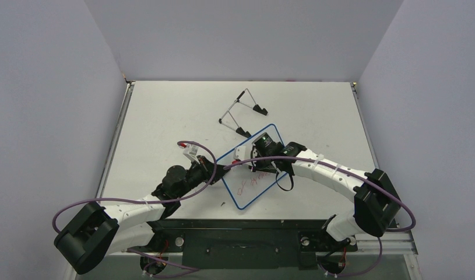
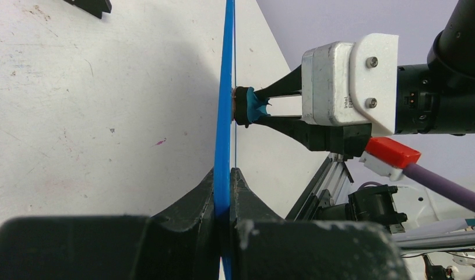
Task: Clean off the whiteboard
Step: Erase the whiteboard at the center of the board.
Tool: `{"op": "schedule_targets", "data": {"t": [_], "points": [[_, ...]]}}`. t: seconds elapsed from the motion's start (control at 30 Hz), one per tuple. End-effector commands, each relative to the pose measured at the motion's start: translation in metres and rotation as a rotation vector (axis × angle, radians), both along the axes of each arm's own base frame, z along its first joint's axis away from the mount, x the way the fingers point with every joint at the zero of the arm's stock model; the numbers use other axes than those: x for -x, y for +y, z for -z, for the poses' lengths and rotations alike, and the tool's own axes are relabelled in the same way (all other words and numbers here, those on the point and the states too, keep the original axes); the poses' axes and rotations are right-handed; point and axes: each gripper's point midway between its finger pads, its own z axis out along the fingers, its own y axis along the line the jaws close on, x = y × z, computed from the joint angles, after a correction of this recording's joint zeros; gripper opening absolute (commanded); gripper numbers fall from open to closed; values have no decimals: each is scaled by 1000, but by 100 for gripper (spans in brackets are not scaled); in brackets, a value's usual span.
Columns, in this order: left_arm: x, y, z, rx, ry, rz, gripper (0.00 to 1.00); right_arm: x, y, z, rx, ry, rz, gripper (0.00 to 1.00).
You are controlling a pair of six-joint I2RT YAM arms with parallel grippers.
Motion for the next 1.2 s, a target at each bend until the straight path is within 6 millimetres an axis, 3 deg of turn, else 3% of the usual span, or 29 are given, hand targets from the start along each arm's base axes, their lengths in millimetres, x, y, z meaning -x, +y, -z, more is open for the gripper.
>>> {"op": "schedule_targets", "data": {"t": [0.0, 0.1, 0.33, 0.5, 0.6, 0.9, 1.07, 1.13, 1.17], "points": [[7, -12, -38, 68, -109, 73, 0, -16, -5, -1, 43, -86, 71, 0], [7, -10, -37, 66, -109, 67, 0, -25, -7, -7, 20, -118, 124, 0], [7, -12, -38, 65, -110, 74, 0, 26, 8, 12, 58, 45, -152, 0], [7, -11, -39, 64, -114, 71, 0, 37, 9, 18, 102, 74, -221, 0], [7, -10, -38, 62, -113, 71, 0, 28, 11, 15, 89, 36, -179, 0], [6, -13, -39, 62, -113, 81, 0, -46, -17, -30, -46, -264, 250, 0], [6, -16, -39, 64, -112, 93, 0, -45, -17, -25, -34, -247, 242, 0], [6, -16, -40, 64, -112, 93, 0, -30, -8, -17, -24, -173, 141, 0], [6, -16, -39, 63, -112, 93, 0, -13, -2, -9, -22, -97, 68, 0]]}}
